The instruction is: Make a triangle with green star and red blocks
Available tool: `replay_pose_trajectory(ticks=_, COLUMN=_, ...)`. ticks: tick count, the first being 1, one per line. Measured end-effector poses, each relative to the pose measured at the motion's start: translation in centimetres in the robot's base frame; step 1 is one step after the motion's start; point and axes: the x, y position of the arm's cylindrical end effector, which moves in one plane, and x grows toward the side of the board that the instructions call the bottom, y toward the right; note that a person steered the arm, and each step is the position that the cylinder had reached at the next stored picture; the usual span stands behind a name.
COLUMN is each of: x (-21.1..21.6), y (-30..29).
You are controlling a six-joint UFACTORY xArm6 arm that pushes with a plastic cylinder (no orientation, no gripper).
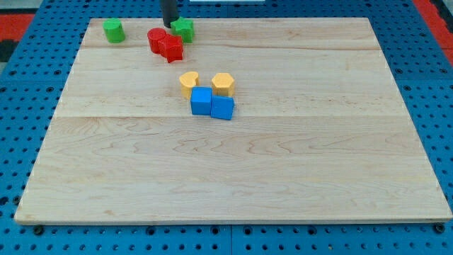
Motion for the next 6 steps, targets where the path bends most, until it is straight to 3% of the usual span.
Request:
replay_pose_trajectory(ticks=1, x=1.0, y=2.8)
replay_pose_trajectory(ticks=2, x=2.3, y=9.5)
replay_pose_trajectory(ticks=4, x=8.6, y=11.4)
replay_pose_trajectory(ticks=5, x=8.6, y=8.9)
replay_pose_trajectory(ticks=6, x=10.8, y=1.4)
